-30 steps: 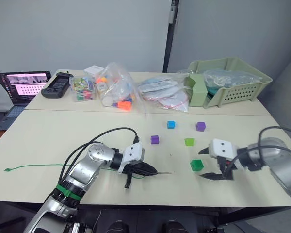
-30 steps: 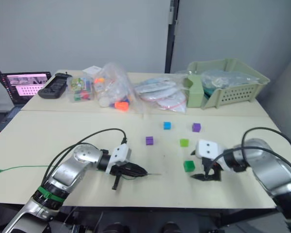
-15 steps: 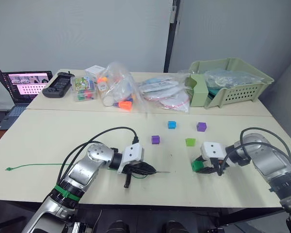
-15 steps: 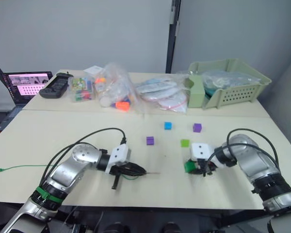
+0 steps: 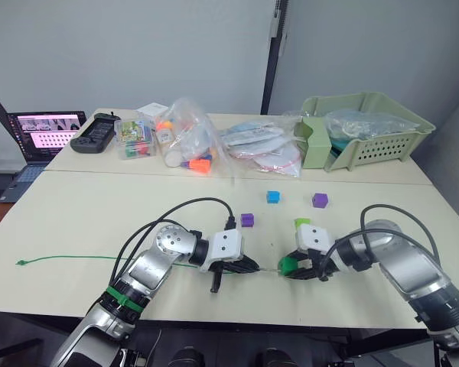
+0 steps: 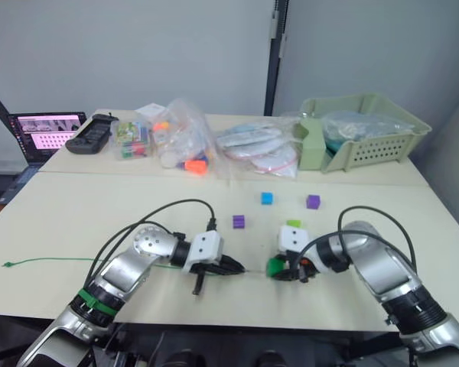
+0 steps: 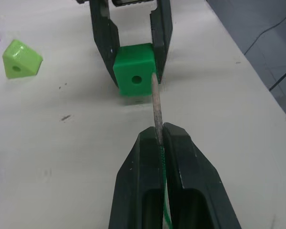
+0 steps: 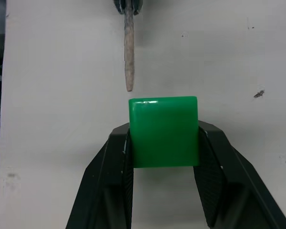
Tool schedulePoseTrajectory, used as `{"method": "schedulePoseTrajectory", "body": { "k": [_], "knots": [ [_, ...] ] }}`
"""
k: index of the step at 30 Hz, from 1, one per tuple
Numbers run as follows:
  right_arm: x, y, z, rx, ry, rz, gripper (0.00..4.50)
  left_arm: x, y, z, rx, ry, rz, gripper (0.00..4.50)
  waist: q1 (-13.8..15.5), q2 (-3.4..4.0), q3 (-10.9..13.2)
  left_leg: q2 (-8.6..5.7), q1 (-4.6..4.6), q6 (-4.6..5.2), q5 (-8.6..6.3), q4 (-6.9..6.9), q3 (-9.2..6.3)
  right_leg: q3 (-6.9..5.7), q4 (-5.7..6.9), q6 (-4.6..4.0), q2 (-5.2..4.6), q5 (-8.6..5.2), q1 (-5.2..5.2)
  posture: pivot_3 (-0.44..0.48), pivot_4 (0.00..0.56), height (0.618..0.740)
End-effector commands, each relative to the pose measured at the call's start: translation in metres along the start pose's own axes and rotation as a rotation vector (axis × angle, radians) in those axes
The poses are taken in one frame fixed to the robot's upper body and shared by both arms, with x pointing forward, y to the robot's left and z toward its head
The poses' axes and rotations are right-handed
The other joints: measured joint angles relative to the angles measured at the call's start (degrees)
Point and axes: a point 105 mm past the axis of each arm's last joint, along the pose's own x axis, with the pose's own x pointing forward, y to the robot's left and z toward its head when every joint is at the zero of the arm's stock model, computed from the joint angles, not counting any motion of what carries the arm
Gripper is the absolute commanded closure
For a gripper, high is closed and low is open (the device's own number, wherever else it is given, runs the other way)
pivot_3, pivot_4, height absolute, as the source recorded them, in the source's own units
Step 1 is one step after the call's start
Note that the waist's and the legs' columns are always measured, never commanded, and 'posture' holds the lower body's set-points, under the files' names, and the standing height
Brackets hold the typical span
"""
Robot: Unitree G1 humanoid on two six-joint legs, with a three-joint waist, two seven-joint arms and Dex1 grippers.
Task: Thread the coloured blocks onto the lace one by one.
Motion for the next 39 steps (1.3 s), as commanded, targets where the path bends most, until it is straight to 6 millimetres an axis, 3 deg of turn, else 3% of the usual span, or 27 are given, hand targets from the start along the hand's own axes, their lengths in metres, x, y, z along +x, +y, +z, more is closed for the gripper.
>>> {"method": "schedulePoseTrajectory", "body": {
  "k": [1,15,33,39],
  "knots": [
    [0.0,0.001,0.004,-0.014,0.024,-0.027,3.32,0.006,0.004,0.005,0.053,0.008,-0.007,4.5,0.09,0.0,0.0,0.0,0.0,0.0,0.0,0.01,0.01,0.01,0.0,0.0,0.0,0.0,0.0,0.0,0.15,0.732],
    [0.003,0.006,0.0,-0.005,0.071,-0.021,3.32,0.026,0.011,0.003,0.087,0.037,-0.026,4.5,0.19,0.0,-0.01,0.01,0.01,0.0,0.0,0.01,-0.02,-0.01,0.01,0.0,0.03,0.0,0.01,0.0,0.15,0.732],
    [0.007,0.009,0.0,-0.003,0.079,-0.014,3.32,0.055,0.023,0.028,0.035,-0.095,0.012,4.5,0.34,-0.01,0.0,-0.01,0.01,0.0,0.0,0.03,-0.04,-0.01,0.01,0.0,0.02,0.0,0.03,0.0,0.15,0.732],
    [0.007,0.008,-0.001,-0.007,0.085,-0.014,3.32,0.051,0.022,0.023,0.033,-0.062,0.0,2.5,0.33,-0.01,0.0,-0.03,0.0,0.0,0.0,0.11,-0.05,-0.01,0.02,0.01,0.0,0.0,0.07,0.0,0.15,0.732]
  ]
}}
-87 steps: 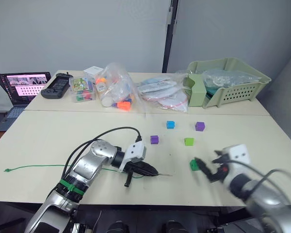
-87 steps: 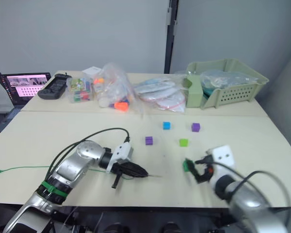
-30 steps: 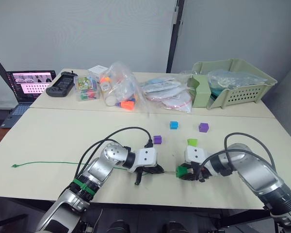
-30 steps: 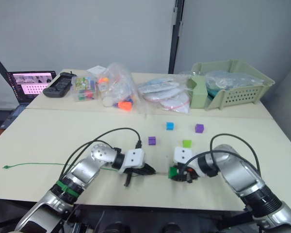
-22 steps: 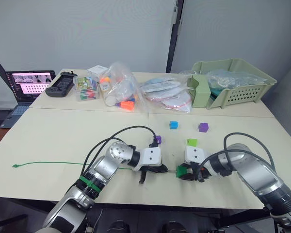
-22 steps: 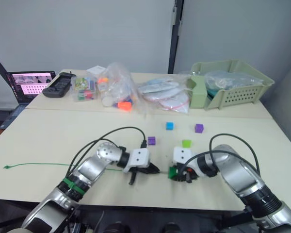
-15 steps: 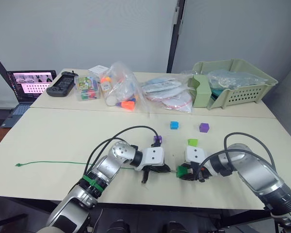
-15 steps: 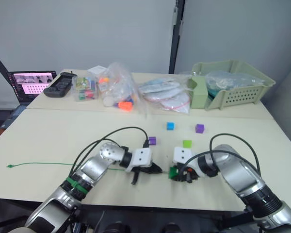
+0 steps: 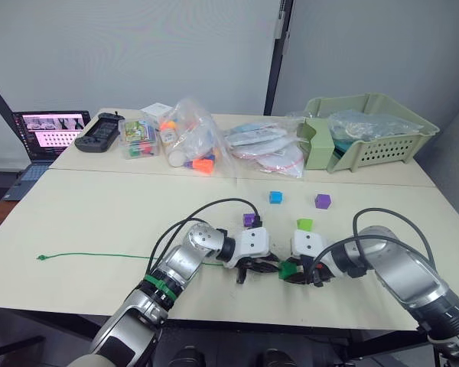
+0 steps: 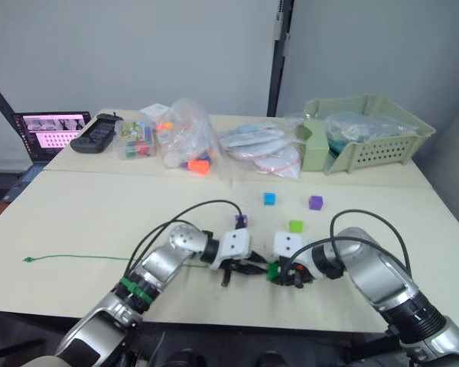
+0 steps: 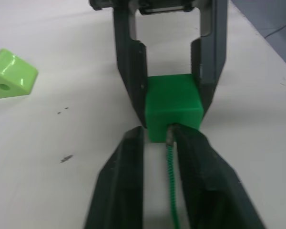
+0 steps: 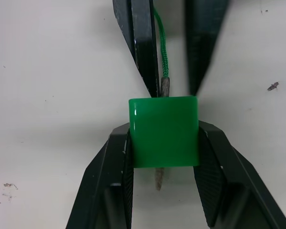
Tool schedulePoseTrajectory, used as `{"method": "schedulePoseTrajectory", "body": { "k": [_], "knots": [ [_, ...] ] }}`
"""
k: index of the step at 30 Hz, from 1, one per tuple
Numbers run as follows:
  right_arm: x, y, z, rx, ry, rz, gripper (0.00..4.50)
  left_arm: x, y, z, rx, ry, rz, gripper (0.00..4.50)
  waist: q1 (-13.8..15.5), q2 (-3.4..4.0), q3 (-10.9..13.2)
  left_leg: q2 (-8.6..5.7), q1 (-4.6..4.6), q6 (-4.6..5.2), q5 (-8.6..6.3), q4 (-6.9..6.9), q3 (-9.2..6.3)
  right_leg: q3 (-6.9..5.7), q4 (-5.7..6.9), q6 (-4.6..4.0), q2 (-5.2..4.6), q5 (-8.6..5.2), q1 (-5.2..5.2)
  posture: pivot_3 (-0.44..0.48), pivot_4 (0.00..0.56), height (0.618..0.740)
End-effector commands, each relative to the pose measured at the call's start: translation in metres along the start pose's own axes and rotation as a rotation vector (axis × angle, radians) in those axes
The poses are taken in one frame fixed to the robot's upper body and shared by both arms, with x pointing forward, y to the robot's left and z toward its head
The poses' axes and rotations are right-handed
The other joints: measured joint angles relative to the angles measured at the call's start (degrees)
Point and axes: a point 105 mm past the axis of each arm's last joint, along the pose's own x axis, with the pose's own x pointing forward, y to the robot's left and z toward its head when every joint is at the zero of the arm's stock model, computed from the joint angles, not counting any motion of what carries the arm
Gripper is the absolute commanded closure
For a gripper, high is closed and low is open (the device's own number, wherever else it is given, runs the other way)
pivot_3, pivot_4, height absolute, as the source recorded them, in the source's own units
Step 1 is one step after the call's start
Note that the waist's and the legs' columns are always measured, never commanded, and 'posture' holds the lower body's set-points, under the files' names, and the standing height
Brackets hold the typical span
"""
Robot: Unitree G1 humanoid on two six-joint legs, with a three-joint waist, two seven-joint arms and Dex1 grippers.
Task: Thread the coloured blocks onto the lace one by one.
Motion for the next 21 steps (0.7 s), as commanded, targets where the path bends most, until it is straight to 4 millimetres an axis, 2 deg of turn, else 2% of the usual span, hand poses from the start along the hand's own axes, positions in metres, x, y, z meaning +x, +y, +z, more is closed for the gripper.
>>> {"method": "schedulePoseTrajectory", "body": {
  "k": [1,4,7,12,21],
  "knots": [
    [0.004,0.004,0.0,-0.013,0.006,0.023,3.32,-0.003,0.002,0.013,0.045,-0.017,-0.005,2.18,-0.05,0.0,0.0,0.0,0.0,0.0,0.0,-0.01,-0.01,0.0,0.0,0.0,0.0,0.0,-0.01,0.0,0.15,0.732],
    [0.004,0.003,-0.001,-0.016,0.01,0.022,3.32,-0.011,-0.001,0.007,0.015,0.012,-0.013,1.19,-0.11,0.0,0.0,0.0,0.0,0.0,0.0,-0.03,-0.01,0.0,0.0,0.0,0.01,0.0,-0.02,0.0,0.15,0.732],
    [0.004,0.003,-0.001,-0.019,0.011,0.023,3.32,-0.025,-0.008,-0.002,0.02,0.061,-0.029,1.15,-0.2,0.01,0.0,0.01,0.0,0.0,0.0,-0.04,-0.01,0.0,0.0,0.0,0.02,0.0,-0.03,0.0,0.15,0.732],
    [0.007,0.002,0.001,-0.032,0.013,0.017,3.32,-0.035,-0.013,-0.009,0.001,0.109,-0.037,1.15,-0.2,0.0,-0.01,0.03,0.02,0.0,0.0,-0.08,0.0,0.0,-0.01,0.0,0.03,0.0,-0.03,0.0,0.15,0.732],
    [0.008,0.003,0.002,-0.037,0.01,0.024,3.32,-0.032,-0.014,-0.011,-0.025,0.123,-0.048,3.98,-0.39,0.0,-0.01,0.04,0.05,0.0,0.0,-0.07,-0.01,0.0,0.02,-0.01,0.05,0.0,-0.02,0.0,0.15,0.732]
  ]
}}
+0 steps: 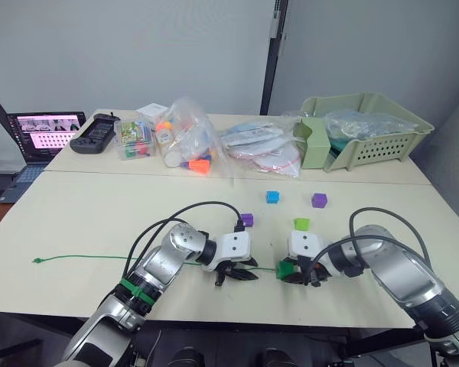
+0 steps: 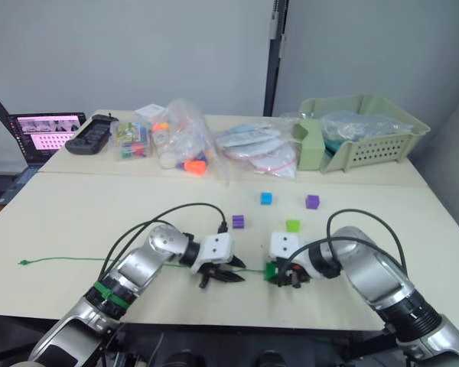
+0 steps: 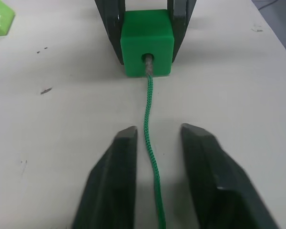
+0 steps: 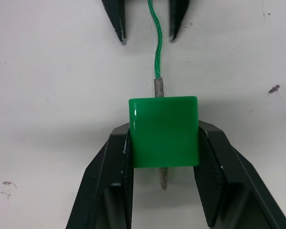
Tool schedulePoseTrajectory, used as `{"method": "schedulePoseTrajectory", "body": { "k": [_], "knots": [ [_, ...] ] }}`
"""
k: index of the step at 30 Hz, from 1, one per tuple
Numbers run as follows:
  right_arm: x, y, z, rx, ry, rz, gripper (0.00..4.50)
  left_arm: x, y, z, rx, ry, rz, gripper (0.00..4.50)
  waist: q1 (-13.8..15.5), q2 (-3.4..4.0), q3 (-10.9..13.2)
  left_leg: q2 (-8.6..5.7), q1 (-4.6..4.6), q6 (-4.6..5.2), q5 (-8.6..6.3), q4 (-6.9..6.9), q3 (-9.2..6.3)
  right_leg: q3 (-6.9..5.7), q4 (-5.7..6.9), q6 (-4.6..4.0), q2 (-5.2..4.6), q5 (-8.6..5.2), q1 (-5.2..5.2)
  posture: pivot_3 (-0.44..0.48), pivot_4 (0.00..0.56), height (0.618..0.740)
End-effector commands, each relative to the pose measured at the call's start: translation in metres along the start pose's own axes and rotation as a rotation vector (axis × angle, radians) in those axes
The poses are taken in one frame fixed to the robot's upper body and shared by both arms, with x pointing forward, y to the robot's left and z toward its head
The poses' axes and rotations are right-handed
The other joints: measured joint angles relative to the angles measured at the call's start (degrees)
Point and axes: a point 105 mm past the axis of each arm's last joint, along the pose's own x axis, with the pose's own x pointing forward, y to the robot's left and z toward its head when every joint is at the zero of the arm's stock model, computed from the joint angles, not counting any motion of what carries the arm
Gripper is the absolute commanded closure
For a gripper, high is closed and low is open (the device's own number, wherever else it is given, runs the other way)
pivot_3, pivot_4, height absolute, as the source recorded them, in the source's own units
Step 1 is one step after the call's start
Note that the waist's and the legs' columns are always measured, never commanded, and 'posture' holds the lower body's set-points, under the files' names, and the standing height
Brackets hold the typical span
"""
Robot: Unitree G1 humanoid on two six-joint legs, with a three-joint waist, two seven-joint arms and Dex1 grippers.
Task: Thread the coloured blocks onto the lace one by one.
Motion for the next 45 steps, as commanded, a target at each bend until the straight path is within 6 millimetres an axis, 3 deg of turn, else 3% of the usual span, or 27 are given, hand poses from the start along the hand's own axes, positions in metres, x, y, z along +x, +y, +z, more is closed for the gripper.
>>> {"method": "schedulePoseTrajectory", "body": {
  "k": [1,3,17,25,27,31,34,40,45],
  "knots": [
    [0.004,0.004,-0.001,-0.005,0.009,0.019,3.32,0.002,0.002,0.013,0.029,-0.034,-0.002,4.34,0.01,0.0,0.0,0.0,0.0,0.0,0.0,0.0,0.0,0.0,0.0,0.0,0.0,0.0,0.0,0.0,0.15,0.732],
    [0.004,0.004,-0.002,-0.005,0.011,0.019,3.32,0.004,0.004,0.016,0.015,-0.056,0.005,4.5,0.01,0.0,0.0,0.0,0.0,0.0,0.0,0.0,0.0,0.0,-0.01,0.0,0.0,0.0,0.01,0.0,0.15,0.732],
    [0.008,0.005,-0.002,-0.01,0.011,0.016,3.32,0.027,0.013,0.03,0.008,-0.114,0.004,4.5,-0.13,-0.01,-0.01,0.0,0.0,0.0,0.0,0.0,-0.02,0.0,-0.01,0.0,0.01,0.0,0.01,0.0,0.15,0.732],
    [0.009,0.006,0.0,0.01,-0.008,0.017,3.32,0.015,0.011,0.026,-0.032,-0.126,0.002,2.02,-0.64,-0.01,-0.01,0.0,0.02,0.0,0.0,-0.01,-0.05,0.0,0.01,0.0,0.02,0.0,0.01,0.0,0.15,0.732],
    [0.002,0.003,0.008,0.004,-0.032,-0.001,2.24,0.008,0.013,0.025,-0.029,-0.134,0.024,1.38,-0.76,-0.01,-0.01,0.0,0.02,0.0,0.0,-0.02,-0.06,0.0,0.01,0.0,0.03,0.0,0.01,0.0,0.15,0.732],
    [-0.019,-0.001,0.016,0.022,-0.057,-0.055,0.9,-0.001,0.011,0.024,-0.011,-0.143,0.03,0.07,-0.83,-0.01,0.0,0.0,-0.05,0.0,0.0,-0.04,-0.08,0.0,0.03,0.0,0.02,0.0,-0.07,0.0,0.15,0.732],
    [-0.041,0.003,0.019,0.072,-0.091,-0.082,0.02,0.0,0.01,0.026,0.007,-0.158,0.036,0.0,-0.26,-0.01,0.0,-0.02,-0.11,0.0,0.0,-0.02,-0.08,0.0,-0.01,0.0,-0.03,0.0,-0.07,0.0,0.15,0.732],
    [-0.082,0.015,0.005,0.156,-0.073,-0.154,0.02,0.016,0.01,0.039,0.038,-0.232,0.025,0.0,0.72,-0.02,0.01,-0.1,-0.17,0.0,0.0,0.01,-0.07,-0.01,-0.12,0.03,-0.1,-0.02,-0.02,0.0,0.15,0.732],
    [-0.093,0.025,-0.001,0.233,-0.076,-0.195,0.02,0.03,0.014,0.047,0.071,-0.26,0.021,0.0,0.2,-0.03,0.01,-0.1,-0.14,0.0,0.0,0.0,-0.13,0.0,-0.11,0.04,-0.07,-0.02,0.01,0.0,0.15,0.732]
  ]
}}
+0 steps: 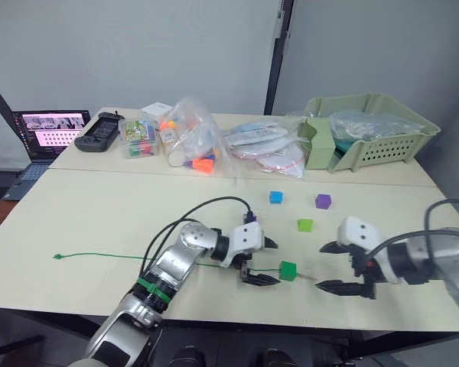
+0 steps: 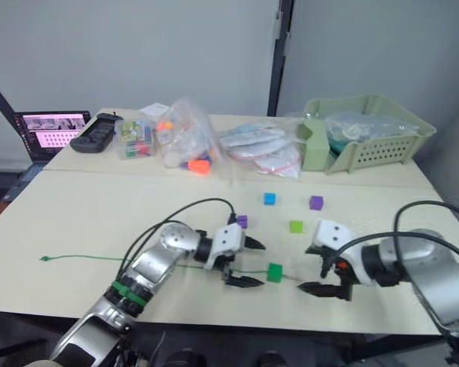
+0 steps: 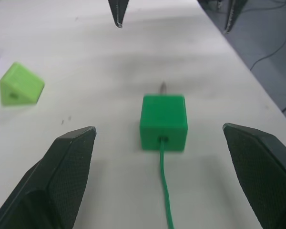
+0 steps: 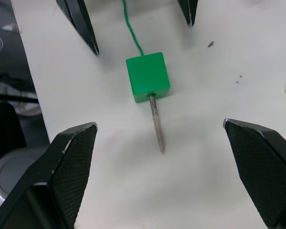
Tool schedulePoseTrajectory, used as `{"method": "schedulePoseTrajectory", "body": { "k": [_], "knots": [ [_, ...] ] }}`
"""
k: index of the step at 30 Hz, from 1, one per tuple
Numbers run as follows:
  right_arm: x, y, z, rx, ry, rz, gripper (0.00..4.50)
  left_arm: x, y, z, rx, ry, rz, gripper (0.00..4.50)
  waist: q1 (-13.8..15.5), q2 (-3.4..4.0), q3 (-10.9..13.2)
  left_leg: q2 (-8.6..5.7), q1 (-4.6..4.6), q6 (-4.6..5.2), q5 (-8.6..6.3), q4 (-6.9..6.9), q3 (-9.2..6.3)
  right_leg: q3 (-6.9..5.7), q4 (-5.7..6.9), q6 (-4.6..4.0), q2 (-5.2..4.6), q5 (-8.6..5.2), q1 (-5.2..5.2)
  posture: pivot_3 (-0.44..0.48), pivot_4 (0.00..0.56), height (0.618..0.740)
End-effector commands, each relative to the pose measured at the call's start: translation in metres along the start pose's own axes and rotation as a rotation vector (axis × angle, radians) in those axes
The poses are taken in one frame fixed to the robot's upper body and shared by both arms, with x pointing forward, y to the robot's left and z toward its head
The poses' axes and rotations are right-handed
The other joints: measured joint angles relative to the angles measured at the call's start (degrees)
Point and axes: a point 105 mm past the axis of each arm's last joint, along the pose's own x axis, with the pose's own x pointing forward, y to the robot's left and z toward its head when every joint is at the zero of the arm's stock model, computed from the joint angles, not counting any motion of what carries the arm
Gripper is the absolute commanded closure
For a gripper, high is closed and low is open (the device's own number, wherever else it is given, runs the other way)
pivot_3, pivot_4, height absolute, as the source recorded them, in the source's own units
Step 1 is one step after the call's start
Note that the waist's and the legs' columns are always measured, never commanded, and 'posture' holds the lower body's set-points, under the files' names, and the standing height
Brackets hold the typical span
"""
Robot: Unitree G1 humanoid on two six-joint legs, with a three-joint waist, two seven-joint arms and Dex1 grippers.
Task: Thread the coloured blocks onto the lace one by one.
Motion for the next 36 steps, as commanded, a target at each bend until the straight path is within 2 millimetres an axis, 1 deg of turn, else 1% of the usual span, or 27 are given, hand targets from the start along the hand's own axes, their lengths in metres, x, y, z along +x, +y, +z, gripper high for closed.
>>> {"method": "schedulePoseTrajectory", "body": {
  "k": [1,3,5,7,10,12,15,16,20,24,26,29,30,31,32,36],
  "knots": [
    [-0.01,0.004,0.004,0.009,-0.025,-0.056,0.02,0.011,0.005,0.009,0.068,-0.011,-0.016,0.0,-0.18,0.0,0.0,0.0,0.01,0.0,0.0,-0.01,-0.01,0.02,0.01,0.0,0.01,0.0,-0.01,0.0,0.15,0.732],
    [-0.01,0.008,0.0,0.037,-0.029,-0.079,0.02,0.019,0.006,0.009,0.084,0.003,-0.033,0.0,-0.02,-0.01,0.01,-0.01,0.01,0.0,0.0,-0.01,-0.04,0.01,0.04,0.0,0.01,0.0,-0.01,0.0,0.15,0.732],
    [-0.007,0.011,-0.002,0.047,-0.031,-0.083,0.02,0.022,0.006,0.007,0.087,0.01,-0.043,0.0,-0.15,-0.02,0.01,-0.03,0.01,0.0,0.0,-0.01,-0.05,0.02,0.02,0.01,0.01,-0.01,0.01,0.0,0.15,0.732],
    [-0.002,0.015,-0.004,0.047,-0.039,-0.093,0.0,0.024,0.009,0.004,0.084,0.025,-0.035,0.56,-0.11,-0.02,0.01,-0.04,0.0,0.0,0.0,-0.01,-0.05,0.03,0.01,0.02,0.0,-0.01,0.0,0.0,0.15,0.732],
    [0.007,0.018,-0.012,0.012,-0.018,-0.107,0.0,0.027,0.008,0.001,0.085,0.039,-0.041,1.53,-0.08,-0.03,0.02,-0.07,-0.01,0.0,0.0,-0.01,-0.08,0.01,0.02,0.03,0.0,-0.02,0.0,0.0,0.15,0.732],
    [0.012,0.017,-0.016,-0.003,-0.018,-0.122,0.0,0.03,0.007,0.0,0.082,0.039,-0.039,2.17,-0.09,-0.03,0.02,-0.07,-0.02,0.0,0.0,0.0,-0.08,0.01,0.01,0.04,-0.01,-0.02,0.0,0.0,0.15,0.732],
    [0.015,0.01,-0.018,-0.036,-0.024,-0.158,0.0,0.031,0.006,0.0,0.076,0.036,-0.038,3.2,-0.1,-0.03,0.02,-0.08,-0.01,0.0,0.0,0.0,-0.08,0.02,0.01,0.05,-0.02,-0.02,0.01,0.0,0.15,0.732],
    [0.017,0.007,-0.018,-0.043,-0.029,-0.166,0.0,0.03,0.006,-0.001,0.073,0.037,-0.036,3.3,-0.1,-0.03,0.02,-0.08,-0.01,0.0,0.0,0.0,-0.08,0.02,0.01,0.05,-0.02,-0.02,0.01,0.0,0.15,0.732],
    [0.028,0.002,-0.015,-0.068,-0.051,-0.129,0.0,0.024,0.006,-0.004,0.073,0.06,-0.044,3.3,-0.34,-0.03,0.02,-0.07,0.01,0.0,0.0,-0.01,-0.08,0.02,0.01,0.05,-0.01,-0.02,0.01,0.0,0.15,0.732],
    [0.043,-0.005,-0.011,-0.084,-0.058,-0.088,0.0,0.022,0.005,-0.004,0.072,0.065,-0.047,3.3,-0.58,-0.03,0.02,-0.06,0.02,0.0,0.0,-0.02,-0.09,0.01,0.03,0.04,0.01,-0.02,0.01,0.0,0.15,0.732],
    [0.05,-0.007,-0.013,-0.082,-0.047,-0.066,0.0,0.021,0.005,-0.004,0.071,0.069,-0.044,3.3,-0.59,-0.03,0.02,-0.06,0.02,0.0,0.0,-0.01,-0.09,0.01,0.02,0.04,0.01,-0.02,0.01,0.0,0.15,0.732],
    [0.056,-0.011,-0.02,-0.06,-0.019,-0.062,0.85,0.02,0.005,-0.005,0.067,0.073,-0.041,3.3,-0.39,-0.03,0.02,-0.07,0.0,0.0,0.0,-0.02,-0.1,0.01,0.02,0.04,0.01,-0.02,0.0,0.0,0.15,0.732],
    [0.057,-0.011,-0.022,-0.043,-0.013,-0.059,1.2,0.02,0.004,-0.005,0.066,0.073,-0.039,3.3,-0.31,-0.03,0.02,-0.07,-0.01,0.0,0.0,-0.02,-0.1,0.01,0.01,0.04,0.01,-0.02,0.0,0.0,0.15,0.732],
    [0.057,-0.012,-0.024,-0.028,-0.012,-0.059,1.63,0.02,0.005,-0.006,0.065,0.074,-0.037,3.3,-0.28,-0.02,0.02,-0.08,-0.02,0.0,0.0,-0.01,-0.1,0.01,0.0,0.04,0.0,-0.02,0.01,0.0,0.15,0.732],
    [0.057,-0.013,-0.025,-0.017,-0.017,-0.062,1.89,0.019,0.005,-0.006,0.063,0.075,-0.035,3.3,-0.28,-0.03,0.02,-0.08,-0.01,0.0,0.0,-0.01,-0.09,0.02,0.0,0.04,-0.01,-0.02,0.01,0.0,0.15,0.732],
    [0.061,-0.014,-0.024,0.005,-0.035,-0.075,3.25,0.017,0.004,-0.008,0.056,0.077,-0.03,3.3,-0.28,-0.03,0.01,-0.08,0.04,0.0,0.0,-0.01,-0.1,0.02,0.03,0.04,0.0,-0.02,0.06,0.0,0.15,0.732]
  ]
}}
